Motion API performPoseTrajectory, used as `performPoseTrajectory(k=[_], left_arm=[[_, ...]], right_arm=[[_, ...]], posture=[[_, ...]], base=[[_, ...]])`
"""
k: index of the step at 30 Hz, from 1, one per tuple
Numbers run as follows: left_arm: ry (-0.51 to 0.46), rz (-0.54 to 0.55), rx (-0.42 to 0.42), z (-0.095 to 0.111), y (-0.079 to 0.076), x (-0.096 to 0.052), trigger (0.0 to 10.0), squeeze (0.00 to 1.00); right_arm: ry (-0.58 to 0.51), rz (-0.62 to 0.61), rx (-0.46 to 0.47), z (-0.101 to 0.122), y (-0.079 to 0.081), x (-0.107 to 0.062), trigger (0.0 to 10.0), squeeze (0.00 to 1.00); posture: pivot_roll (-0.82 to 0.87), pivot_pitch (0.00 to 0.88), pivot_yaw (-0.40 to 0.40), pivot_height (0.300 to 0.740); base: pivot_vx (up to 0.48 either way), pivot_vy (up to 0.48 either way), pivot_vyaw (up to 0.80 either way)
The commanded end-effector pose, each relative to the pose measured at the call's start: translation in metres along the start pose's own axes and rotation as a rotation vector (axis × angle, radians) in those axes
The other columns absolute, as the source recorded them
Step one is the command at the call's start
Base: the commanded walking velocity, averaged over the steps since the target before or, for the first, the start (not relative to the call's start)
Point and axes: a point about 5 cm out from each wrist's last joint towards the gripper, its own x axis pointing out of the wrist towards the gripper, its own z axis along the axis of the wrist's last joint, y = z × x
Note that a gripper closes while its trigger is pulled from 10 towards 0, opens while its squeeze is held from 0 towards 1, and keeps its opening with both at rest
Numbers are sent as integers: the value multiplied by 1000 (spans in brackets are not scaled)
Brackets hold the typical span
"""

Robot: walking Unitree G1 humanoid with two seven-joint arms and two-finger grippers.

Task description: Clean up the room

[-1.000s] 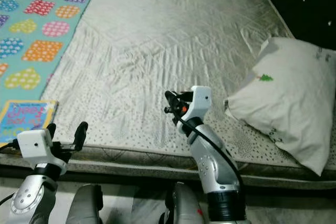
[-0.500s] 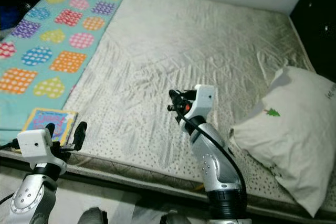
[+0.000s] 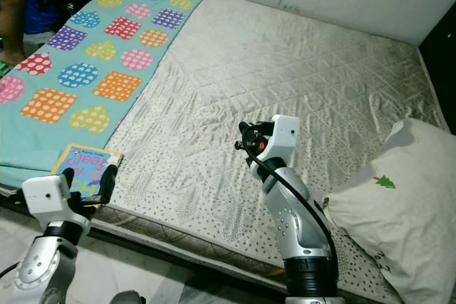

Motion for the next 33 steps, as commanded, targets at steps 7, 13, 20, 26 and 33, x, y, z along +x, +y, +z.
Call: performPoseTrajectory(k=[7,13,20,26,33], left_arm=[[18,-18,-21,-4,-5,-2,10000,0],[18,-17,-22,-4,-5,-2,10000,0],[18,-22,-21,-4,-5,-2,10000,0],[19,-24,-20,-4,-5,-2,10000,0],[18,-23,-19,-4,-5,-2,10000,0]], right_arm=[[17,-33,-14,-3,-9,-4,10000,0],[18,-28,-15,-3,-9,-3,10000,0],[21,-26,-18,-4,-9,-2,10000,0],[27,-21,-23,-5,-8,-2,10000,0],[32,-18,-25,-7,-8,-1,10000,0]], posture=[[70,131,-121,740],[73,134,-123,740],[73,134,-123,740],[76,128,-124,740],[76,128,-124,740]], base=[[0,0,-800],[0,0,-175],[0,37,0],[0,273,-69],[0,320,-800]])
